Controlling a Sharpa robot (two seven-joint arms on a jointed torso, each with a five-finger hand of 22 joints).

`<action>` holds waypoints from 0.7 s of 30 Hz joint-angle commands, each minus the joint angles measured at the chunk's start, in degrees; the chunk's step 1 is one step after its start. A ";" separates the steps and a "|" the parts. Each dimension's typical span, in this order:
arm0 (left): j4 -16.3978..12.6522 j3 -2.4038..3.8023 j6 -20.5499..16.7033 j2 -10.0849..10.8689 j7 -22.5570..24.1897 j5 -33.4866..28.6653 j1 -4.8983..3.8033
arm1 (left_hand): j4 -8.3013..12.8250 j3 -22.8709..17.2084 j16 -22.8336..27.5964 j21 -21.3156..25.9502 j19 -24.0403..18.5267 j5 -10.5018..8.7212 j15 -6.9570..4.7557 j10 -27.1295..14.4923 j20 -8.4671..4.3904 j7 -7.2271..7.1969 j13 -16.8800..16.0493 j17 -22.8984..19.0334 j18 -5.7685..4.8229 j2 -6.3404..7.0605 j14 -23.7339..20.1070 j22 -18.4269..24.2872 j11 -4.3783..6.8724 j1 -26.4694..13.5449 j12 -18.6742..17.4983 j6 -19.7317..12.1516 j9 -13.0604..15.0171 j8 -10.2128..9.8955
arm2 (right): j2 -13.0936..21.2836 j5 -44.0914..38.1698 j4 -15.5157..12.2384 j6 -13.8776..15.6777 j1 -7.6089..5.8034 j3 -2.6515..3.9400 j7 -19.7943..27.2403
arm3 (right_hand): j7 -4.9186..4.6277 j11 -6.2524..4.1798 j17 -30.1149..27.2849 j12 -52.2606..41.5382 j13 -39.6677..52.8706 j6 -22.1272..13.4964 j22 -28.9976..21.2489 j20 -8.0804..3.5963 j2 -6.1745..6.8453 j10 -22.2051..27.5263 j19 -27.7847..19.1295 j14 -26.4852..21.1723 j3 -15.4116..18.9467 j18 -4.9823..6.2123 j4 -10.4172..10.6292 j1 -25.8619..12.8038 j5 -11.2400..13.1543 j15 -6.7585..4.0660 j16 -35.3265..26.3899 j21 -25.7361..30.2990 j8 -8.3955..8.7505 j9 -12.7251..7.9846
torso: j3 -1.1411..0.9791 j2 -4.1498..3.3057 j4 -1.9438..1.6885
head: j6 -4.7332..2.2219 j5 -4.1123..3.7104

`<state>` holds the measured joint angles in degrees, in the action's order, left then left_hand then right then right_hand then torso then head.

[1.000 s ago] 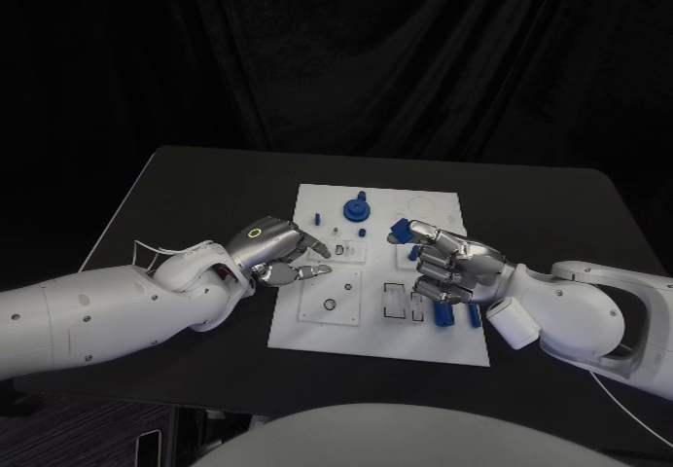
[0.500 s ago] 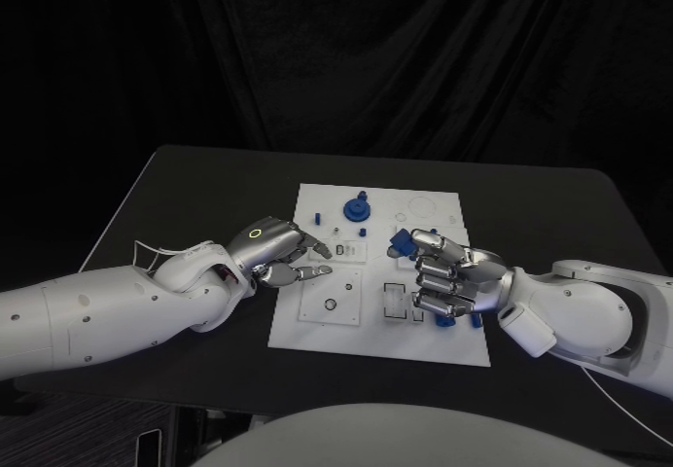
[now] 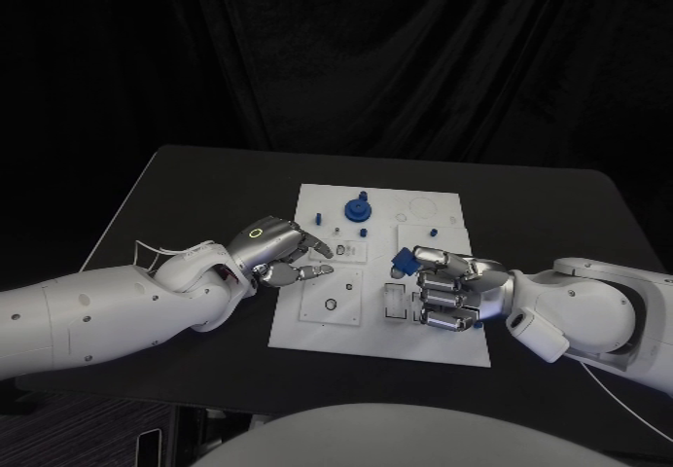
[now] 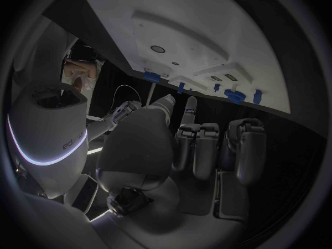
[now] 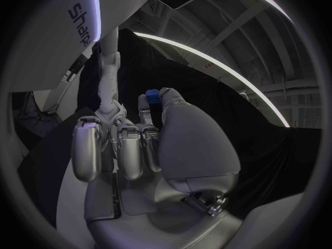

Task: Assemble the parts on the task board

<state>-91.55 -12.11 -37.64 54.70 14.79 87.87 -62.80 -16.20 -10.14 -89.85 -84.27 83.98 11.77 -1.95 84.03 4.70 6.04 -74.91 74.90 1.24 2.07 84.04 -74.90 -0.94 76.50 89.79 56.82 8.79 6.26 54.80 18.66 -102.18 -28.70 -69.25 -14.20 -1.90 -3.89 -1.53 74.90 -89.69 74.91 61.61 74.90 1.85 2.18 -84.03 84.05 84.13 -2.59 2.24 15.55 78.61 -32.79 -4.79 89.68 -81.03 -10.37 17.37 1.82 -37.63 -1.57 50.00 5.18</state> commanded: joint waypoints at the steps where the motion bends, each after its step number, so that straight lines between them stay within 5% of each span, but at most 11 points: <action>1: -0.39 0.04 -1.93 0.13 1.30 -0.34 0.08 | 0.23 0.19 -0.15 0.14 2.13 -0.17 0.23 5.97 -0.05 -0.02 -15.09 15.10 0.23 0.05 5.96 -13.15 -0.23 0.63 0.21 0.27 -0.09 -0.08 | -0.07 -5.16 0.77 -1.04 0.09 0.00 -4.10 | 0.90 0.39 15.10 -0.14 14.73 0.52 11.76 0.17 -0.19 -5.72 0.57 5.87 -0.03 0.19 -0.52 1.13 -0.08 0.33 0.32 -0.01 -0.25 9.39 | 0.00 0.00 0.00 | 0.00 -0.11; 10: 1.43 0.05 -3.80 -0.04 2.23 -0.34 -0.05 | 0.93 0.51 -0.15 0.10 2.15 -2.10 -0.06 5.97 -0.18 -0.50 -15.09 15.10 0.23 0.80 5.96 -13.17 0.21 3.74 0.21 0.45 -0.39 -0.23 | -0.88 -8.70 3.12 4.67 0.09 0.00 -5.24 | 0.90 0.38 15.10 -0.01 14.46 0.40 11.66 0.15 -0.32 -5.52 0.42 5.87 0.12 0.27 -1.26 2.14 -0.36 0.31 0.32 0.23 -0.38 9.40 | -0.05 0.02 0.10 | 0.00 -0.29; 21: 3.54 0.05 -7.73 -0.94 1.24 -0.96 -0.67 | 1.46 0.69 -0.15 0.00 2.23 -1.79 -0.22 5.97 -0.36 -0.39 -15.09 15.10 0.20 1.27 5.96 -13.21 0.36 5.98 0.21 0.47 -0.67 -0.44 | -1.25 -15.07 3.37 14.14 0.09 0.00 -2.59 | 0.78 0.45 15.10 0.22 13.99 -0.07 11.37 0.14 -0.37 -5.19 -0.01 5.87 0.32 0.46 -1.95 3.06 -0.73 0.34 0.32 0.94 -0.41 9.39 | -0.04 0.18 0.05 | 0.00 -0.87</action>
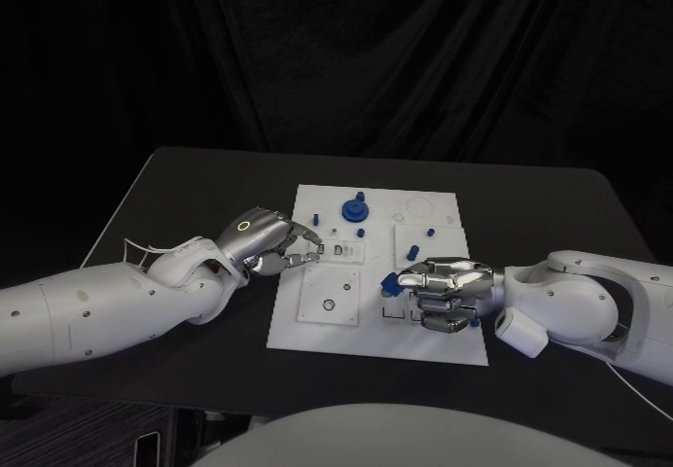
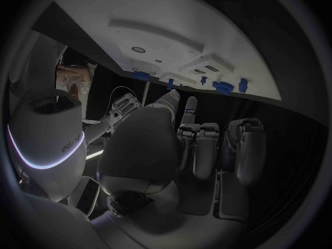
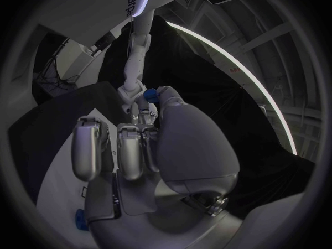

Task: Assemble the parts on the task board

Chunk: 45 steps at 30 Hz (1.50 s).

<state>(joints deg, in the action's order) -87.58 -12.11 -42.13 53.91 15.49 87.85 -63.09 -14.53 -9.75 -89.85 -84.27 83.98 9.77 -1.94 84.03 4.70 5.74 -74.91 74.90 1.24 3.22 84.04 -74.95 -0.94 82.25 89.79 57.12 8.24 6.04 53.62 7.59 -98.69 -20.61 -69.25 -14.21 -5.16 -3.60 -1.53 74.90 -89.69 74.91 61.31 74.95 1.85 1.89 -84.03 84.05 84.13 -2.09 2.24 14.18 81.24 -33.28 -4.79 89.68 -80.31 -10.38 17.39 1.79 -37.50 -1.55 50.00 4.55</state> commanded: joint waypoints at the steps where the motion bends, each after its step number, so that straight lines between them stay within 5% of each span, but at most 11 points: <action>1: -0.72 0.05 -3.37 -0.18 1.03 -1.54 -0.56 | -0.30 0.36 -0.15 0.01 2.22 0.19 -0.23 5.97 -0.36 -0.09 -15.09 15.10 0.20 0.14 5.96 -13.16 0.37 0.18 0.21 0.17 -0.13 -0.23 | -0.13 -4.68 -0.08 7.05 0.09 0.01 0.82 | 0.48 0.45 15.10 0.21 14.00 0.18 11.32 0.15 -0.10 -5.20 -0.02 5.87 -0.16 0.47 -0.68 0.57 -0.24 0.35 0.32 0.24 -0.45 9.38 | -0.01 0.02 -0.03 | 0.00 -0.49; 5: -2.37 0.07 -2.17 -0.22 4.78 -3.65 -1.81 | -1.71 1.54 -0.15 -0.12 2.32 -0.73 -0.27 5.97 -0.42 -0.12 -15.09 15.10 0.16 0.66 5.96 -13.20 0.41 -0.74 0.21 0.17 -0.30 -0.37 | -0.26 -7.25 0.22 8.84 0.09 0.02 1.10 | 0.48 0.45 15.10 0.20 14.01 0.14 11.32 0.15 -0.13 -5.21 -0.02 5.87 -0.14 0.46 -0.77 0.70 -0.23 0.35 0.32 0.23 -0.49 9.39 | -0.04 0.07 -0.04 | 0.00 -0.64; 9: -3.47 0.07 1.22 -0.27 9.28 -4.48 -4.19 | -2.12 2.52 -0.15 -0.48 2.55 -1.44 -0.29 5.97 -0.42 -0.48 -15.09 15.10 0.07 0.94 5.96 -13.33 0.53 -1.59 0.21 0.14 -0.43 -0.47 | -0.49 -9.70 0.60 9.54 0.08 0.02 1.15 | 0.47 0.45 15.10 0.32 13.78 0.12 11.26 0.15 -0.14 -5.04 -0.11 5.87 -0.13 0.51 -0.80 0.73 -0.22 0.35 0.32 0.38 -0.51 9.39 | 0.02 0.02 -0.01 | 0.00 -0.62; 14: -4.18 0.06 6.88 -0.31 14.34 -4.89 -7.53 | -2.24 5.89 -0.15 -0.68 2.63 1.29 -0.63 5.97 -0.67 -1.15 -15.09 15.10 0.01 1.34 5.96 -13.41 1.01 -3.81 0.21 0.37 -0.66 -0.53 | -0.83 -13.24 1.43 10.54 0.07 0.02 1.52 | 0.41 0.49 15.10 0.37 13.67 -0.04 11.19 0.15 -0.12 -4.97 -0.22 5.87 -0.03 0.56 -0.87 0.81 -0.11 0.36 0.32 0.57 -0.51 9.37 | 0.03 0.10 0.08 | 0.00 -0.59; 18: -4.60 0.05 10.83 -0.50 17.54 -4.99 -9.19 | -2.21 7.85 -0.15 -0.73 2.64 2.89 -0.74 5.97 -0.80 -1.33 -15.09 15.10 0.00 1.36 5.96 -13.42 1.14 -4.31 0.21 0.87 -0.63 -0.26 | -1.09 -14.43 2.08 11.62 0.05 0.02 2.01 | 0.40 0.49 15.10 0.41 13.59 -0.06 11.18 0.15 -0.12 -4.91 -0.24 5.87 -0.01 0.57 -0.87 0.81 -0.10 0.36 0.32 0.60 -0.51 9.37 | 0.07 0.16 -0.18 | 0.00 -0.76; 21: -4.89 0.04 15.11 -1.05 20.41 -5.03 -10.10 | -2.23 8.99 -0.15 -0.73 2.62 3.06 -0.78 5.97 -0.85 -1.49 -15.09 15.10 0.00 1.48 5.96 -13.42 1.21 -4.75 0.21 0.59 -0.70 -0.38 | -1.32 -14.91 2.62 11.86 0.05 0.02 2.09 | 0.40 0.49 15.10 0.39 13.63 -0.06 11.18 0.16 -0.12 -4.94 -0.23 5.87 -0.01 0.56 -0.87 0.81 -0.10 0.36 0.32 0.58 -0.51 9.37 | 0.03 0.17 -0.02 | 0.00 -0.54; 24: -5.03 0.04 18.99 -1.78 22.45 -5.05 -10.51 | -2.21 11.00 -0.15 -0.64 2.52 1.75 -0.84 5.97 -0.89 -1.73 -15.09 15.10 0.01 1.11 5.96 -13.40 1.35 -5.38 0.21 0.20 -0.74 -0.48 | -1.60 -15.14 3.02 11.45 0.05 0.02 1.91 | 0.38 0.51 15.10 0.38 13.66 -0.09 11.17 0.16 -0.16 -4.96 -0.24 5.87 0.00 0.57 -0.86 0.81 -0.09 0.37 0.32 0.60 -0.52 9.37 | 0.04 0.16 0.00 | 0.00 -0.53; 29: -4.79 0.04 22.89 -3.31 24.47 -5.06 -10.80 | -2.21 16.42 -0.15 -0.65 2.47 -6.74 -0.86 5.97 -0.97 -1.68 -15.09 15.10 0.01 -0.55 5.96 -13.40 1.38 -7.81 0.21 -0.16 -0.04 -0.25 | -1.95 -15.30 3.27 10.40 0.05 0.02 1.77 | 0.26 0.61 15.02 0.44 13.53 -0.32 11.14 0.19 -0.38 -4.86 -0.29 5.84 0.19 0.58 -0.66 0.63 -0.03 0.43 0.27 0.68 -0.56 9.33 | -0.07 0.20 0.17 | 0.00 -0.42; 36: -4.37 0.04 23.67 -4.66 25.50 -5.07 -10.89 | -2.10 18.05 -0.15 -0.68 2.47 -6.85 -0.92 5.97 -1.02 -1.79 -15.09 15.10 0.00 -0.85 5.96 -13.41 1.45 -8.58 0.21 -0.56 0.16 -0.36 | -2.19 -15.35 3.16 9.50 0.05 0.02 1.69 | 0.20 0.67 14.92 0.47 13.47 -0.50 11.09 0.23 -0.52 -4.82 -0.35 5.81 0.34 0.61 -0.50 0.48 0.02 0.49 0.22 0.78 -0.59 9.30 | -0.04 0.01 0.02 | 0.00 -0.66; 45: -2.88 0.04 23.22 -6.55 22.31 -5.07 -10.86 | -2.07 18.52 -0.15 -0.70 2.48 -3.36 -0.71 5.97 -0.89 -1.16 -15.09 15.10 0.00 -2.90 5.96 -13.40 1.07 -5.98 0.21 -1.69 0.44 -0.90 | -2.13 -14.81 2.67 5.85 0.05 0.02 0.78 | 0.14 0.74 14.83 0.59 13.21 -0.66 11.03 0.27 -0.64 -4.63 -0.44 5.78 0.56 0.64 -0.29 0.27 0.13 0.55 0.16 0.92 -0.65 9.27 | -0.06 -0.12 0.28 | 0.00 -0.49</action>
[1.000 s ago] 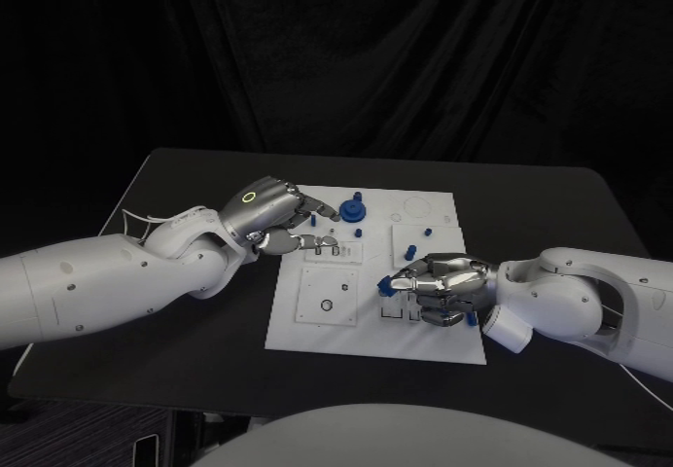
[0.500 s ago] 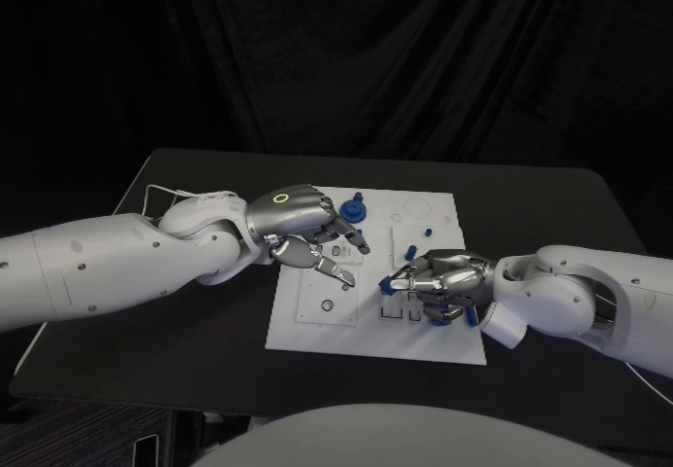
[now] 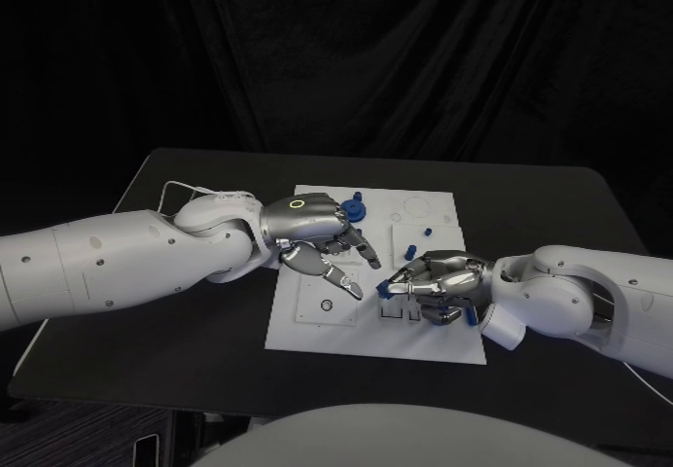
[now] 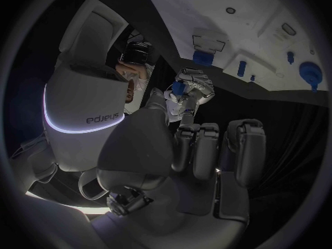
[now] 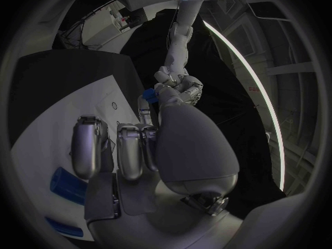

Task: Assemble the parts on the task board

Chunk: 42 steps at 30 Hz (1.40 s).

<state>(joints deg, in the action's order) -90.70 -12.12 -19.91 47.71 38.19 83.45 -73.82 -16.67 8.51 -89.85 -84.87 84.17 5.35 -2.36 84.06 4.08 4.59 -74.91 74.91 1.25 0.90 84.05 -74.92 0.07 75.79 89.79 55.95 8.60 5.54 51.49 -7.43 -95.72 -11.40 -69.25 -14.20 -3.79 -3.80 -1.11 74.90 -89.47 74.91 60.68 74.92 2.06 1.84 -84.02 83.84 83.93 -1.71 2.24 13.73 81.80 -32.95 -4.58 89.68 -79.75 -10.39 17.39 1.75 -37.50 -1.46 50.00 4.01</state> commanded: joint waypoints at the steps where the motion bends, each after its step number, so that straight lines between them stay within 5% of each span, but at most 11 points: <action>1: 0.37 0.04 1.04 -0.55 -0.74 -0.67 -0.12 | 0.10 0.23 -0.15 -0.11 2.28 1.22 -0.28 5.94 -0.25 0.00 -15.09 15.09 0.00 -0.66 5.95 -13.43 0.05 0.78 0.21 -0.64 0.10 -0.46 | 0.01 0.72 -0.39 -4.13 0.06 0.01 -0.90 | 0.34 0.32 14.81 0.38 13.20 -0.03 11.05 0.07 -0.60 -4.63 -0.25 5.99 0.19 0.65 0.17 -0.30 -0.20 0.35 0.16 0.38 -0.65 9.26 | 0.00 -0.08 0.17 | 0.00 0.01; 6: 0.61 0.04 1.06 -1.34 -1.61 -0.67 -0.07 | 0.07 -0.29 -0.15 -0.20 2.34 2.11 -0.18 5.94 -0.16 0.11 -15.09 15.09 -0.02 -0.99 5.95 -13.46 -0.05 2.07 0.21 -1.35 0.14 -0.85 | 0.14 1.76 -0.73 -6.31 0.06 0.01 -1.60 | 0.32 0.34 14.76 0.42 13.11 -0.14 10.99 0.09 -0.63 -4.56 -0.34 5.97 0.26 0.69 0.21 -0.34 -0.17 0.37 0.13 0.54 -0.64 9.24 | -0.03 -0.12 0.05 | 0.00 -0.02; 12: 0.58 0.04 1.62 -1.88 -1.90 -0.67 0.01 | 0.13 -0.92 -0.15 -0.27 2.39 5.84 -0.06 5.94 -0.02 0.31 -15.09 15.09 -0.03 -0.98 5.95 -13.48 -0.20 3.77 0.21 -2.31 0.30 -1.21 | 0.16 2.15 -0.95 -7.28 0.06 0.01 -2.05 | 0.30 0.36 14.72 0.43 13.08 -0.24 10.97 0.10 -0.66 -4.54 -0.37 5.96 0.29 0.70 0.23 -0.33 -0.16 0.39 0.11 0.58 -0.62 9.22 | 0.05 -0.04 -0.11 | 0.00 -0.12; 15: 0.28 0.04 2.27 -1.99 -1.76 -0.67 0.05 | 0.11 -1.20 -0.15 -0.34 2.43 8.21 -0.06 5.94 0.01 0.24 -15.09 15.09 -0.05 -0.88 5.95 -13.50 -0.17 4.75 0.21 -2.27 0.49 -1.13 | 0.13 2.22 -0.89 -7.12 0.06 0.01 -2.21 | 0.30 0.36 14.72 0.43 13.08 -0.24 10.97 0.10 -0.66 -4.54 -0.37 5.96 0.29 0.70 0.23 -0.33 -0.16 0.39 0.11 0.58 -0.62 9.22 | 0.04 0.00 0.16 | 0.00 0.20; 34: -1.40 0.04 4.87 -0.85 -0.17 -0.67 0.10 | -0.12 0.30 -0.15 -0.30 2.39 8.54 -0.17 5.94 -0.03 -0.05 -15.09 15.09 -0.03 -0.14 5.95 -13.48 0.01 2.65 0.21 -1.95 0.82 -0.90 | 0.11 2.29 -0.08 -5.92 0.06 0.01 -3.09 | 0.26 0.40 14.75 0.41 13.13 -0.56 10.92 0.16 -0.83 -4.57 -0.44 5.97 0.34 0.73 0.15 -0.05 -0.30 0.44 0.12 0.68 -0.63 9.14 | 0.03 0.09 -0.15 | 0.00 0.01; 42: -0.96 0.04 4.79 -1.04 -0.30 -0.67 0.15 | 0.09 -0.17 -0.15 -0.34 2.40 12.35 -0.11 5.94 -0.04 0.17 -15.09 15.09 -0.04 -1.22 5.95 -13.49 -0.11 4.77 0.21 -2.50 1.00 -1.08 | -0.21 2.29 0.24 -5.95 0.06 0.01 -3.29 | 0.25 0.40 14.69 0.46 13.03 -0.62 10.86 0.17 -0.86 -4.50 -0.53 5.95 0.34 0.77 0.10 0.05 -0.36 0.45 0.09 0.82 -0.65 9.13 | 0.05 0.11 0.06 | 0.00 0.44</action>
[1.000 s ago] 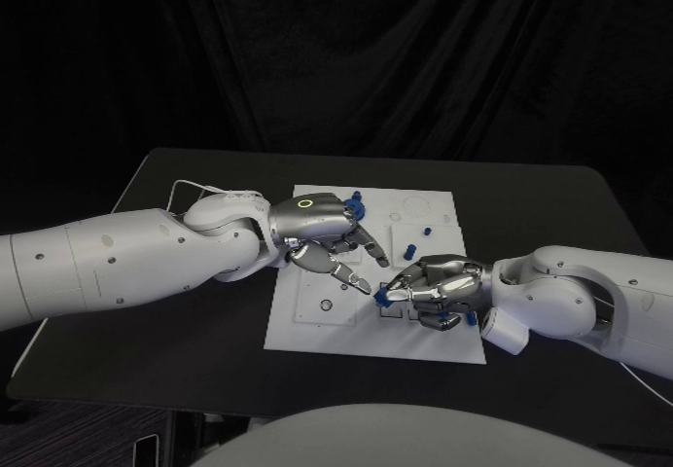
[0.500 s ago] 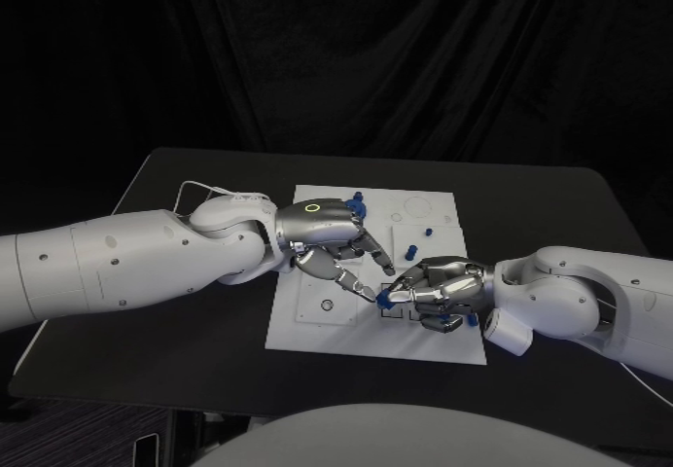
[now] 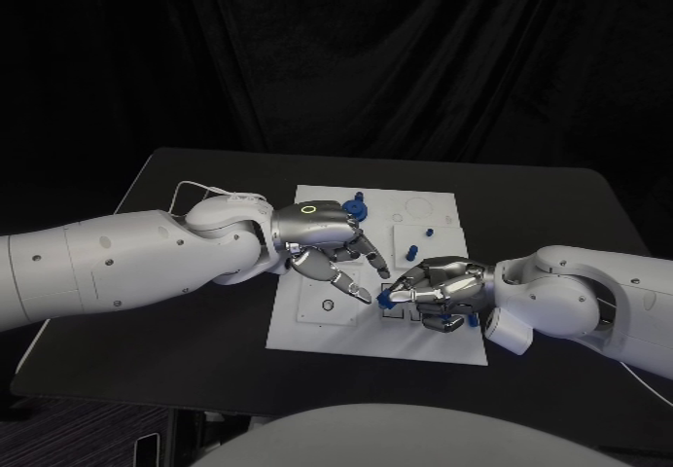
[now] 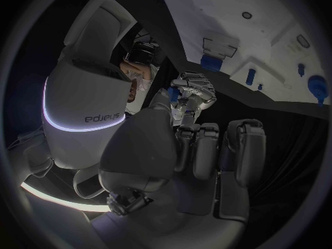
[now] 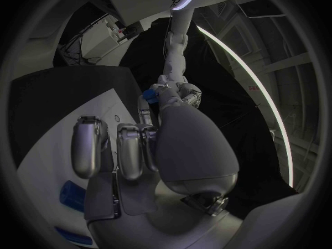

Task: Assemble the parts on the task board

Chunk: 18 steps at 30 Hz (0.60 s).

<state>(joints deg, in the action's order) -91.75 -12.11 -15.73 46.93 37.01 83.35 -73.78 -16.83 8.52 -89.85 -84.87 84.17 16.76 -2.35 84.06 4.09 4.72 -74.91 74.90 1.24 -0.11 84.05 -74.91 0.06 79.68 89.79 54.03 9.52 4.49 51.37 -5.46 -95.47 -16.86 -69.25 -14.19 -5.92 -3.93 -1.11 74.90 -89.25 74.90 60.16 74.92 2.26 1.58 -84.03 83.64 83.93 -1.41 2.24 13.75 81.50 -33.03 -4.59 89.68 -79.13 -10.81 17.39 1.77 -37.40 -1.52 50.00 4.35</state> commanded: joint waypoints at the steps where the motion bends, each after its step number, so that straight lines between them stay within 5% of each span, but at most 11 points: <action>1: 0.18 0.04 0.62 -0.37 0.79 -0.57 0.12 | 0.27 -0.22 -0.15 -0.33 2.39 1.08 -0.11 5.94 -0.04 0.06 -15.09 15.10 -0.04 -0.27 5.95 -13.51 -0.11 1.01 0.21 -0.62 0.08 -0.05 | -0.13 0.33 0.00 -0.59 0.06 0.01 -1.21 | 0.37 0.41 14.69 0.24 13.03 -0.10 10.86 -0.03 -0.60 -4.49 -0.32 5.95 0.04 0.77 0.08 0.36 -0.28 0.45 0.09 0.20 -0.23 9.13 | 0.02 0.02 0.11 | 0.00 0.12; 8: 0.72 0.04 0.92 -1.09 0.17 -0.57 0.29 | 0.27 -0.63 -0.15 -0.27 2.34 3.03 -0.05 5.94 0.02 0.20 -15.09 15.10 -0.02 -0.74 5.95 -13.49 -0.19 2.33 0.21 -0.96 0.13 -0.17 | -0.22 0.33 0.03 -0.90 0.06 0.01 -1.36 | 0.37 0.41 14.69 0.24 13.03 -0.10 10.86 -0.03 -0.60 -4.49 -0.32 5.95 0.04 0.77 0.08 0.36 -0.28 0.45 0.09 0.20 -0.23 9.13 | -0.03 0.07 0.07 | 0.00 0.14; 18: 0.87 0.04 1.88 -1.83 -0.28 -0.57 0.57 | 0.15 -0.52 -0.15 -0.09 2.20 2.96 0.03 5.94 0.07 0.31 -15.09 15.10 0.02 -1.03 5.95 -13.42 -0.29 2.07 0.21 -0.12 0.38 0.31 | -0.60 0.33 0.30 -0.87 0.06 0.01 -1.34 | 0.34 0.43 14.66 0.26 12.99 -0.20 10.81 -0.02 -0.63 -4.46 -0.39 5.94 0.07 0.80 0.06 0.44 -0.32 0.46 0.07 0.31 -0.23 9.11 | -0.02 0.09 0.09 | 0.00 0.29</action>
<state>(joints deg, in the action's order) -90.77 -12.11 -14.90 45.28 36.64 83.34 -73.33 -16.75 8.10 -89.85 -84.87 84.18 19.59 -2.35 84.04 4.09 4.98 -75.00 74.90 1.25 -0.94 84.05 -74.91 0.05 81.73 89.86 53.50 9.81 4.49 50.83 -5.40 -95.17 -17.01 -69.25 -14.19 -6.40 -3.94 -1.11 74.91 -89.25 74.90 59.95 74.94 2.26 1.33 -84.03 83.64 83.93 -1.25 2.24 13.75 81.76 -32.94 -4.58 89.68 -79.10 -10.86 17.39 1.74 -37.32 -1.44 50.00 4.61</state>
